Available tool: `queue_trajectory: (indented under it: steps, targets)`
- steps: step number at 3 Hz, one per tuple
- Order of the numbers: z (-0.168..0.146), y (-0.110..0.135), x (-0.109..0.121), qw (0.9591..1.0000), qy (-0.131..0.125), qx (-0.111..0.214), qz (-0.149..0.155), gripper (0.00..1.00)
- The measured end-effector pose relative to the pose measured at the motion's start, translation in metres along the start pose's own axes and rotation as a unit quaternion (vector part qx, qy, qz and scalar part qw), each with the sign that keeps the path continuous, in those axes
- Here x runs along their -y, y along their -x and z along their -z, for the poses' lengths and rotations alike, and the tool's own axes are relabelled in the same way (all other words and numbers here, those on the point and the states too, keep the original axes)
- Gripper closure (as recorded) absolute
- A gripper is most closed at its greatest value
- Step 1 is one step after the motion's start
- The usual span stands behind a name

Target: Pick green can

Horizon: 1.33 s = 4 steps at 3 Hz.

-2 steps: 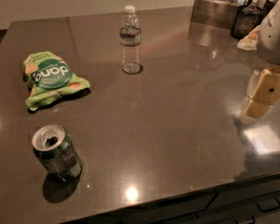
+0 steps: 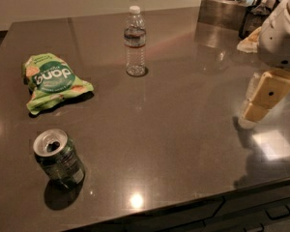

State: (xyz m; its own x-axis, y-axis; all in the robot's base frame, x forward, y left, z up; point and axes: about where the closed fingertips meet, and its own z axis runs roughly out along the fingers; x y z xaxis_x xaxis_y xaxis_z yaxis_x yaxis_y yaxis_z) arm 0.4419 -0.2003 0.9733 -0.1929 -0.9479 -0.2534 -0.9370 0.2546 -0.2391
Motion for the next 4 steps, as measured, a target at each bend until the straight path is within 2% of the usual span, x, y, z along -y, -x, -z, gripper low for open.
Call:
queue_trajectory:
  steps: [1, 2, 3, 4]
  targets:
    - [-0.027, 0.035, -0.011, 0.9974, 0.032, 0.064, 0.001, 0.00]
    - [-0.042, 0.059, -0.021, 0.9915, 0.055, 0.118, -0.005, 0.00]
    - [-0.063, 0.107, -0.042, 0.9745, 0.085, 0.207, 0.010, 0.00]
    - [-0.070, 0.142, -0.058, 0.9575, 0.105, 0.267, 0.030, 0.00]
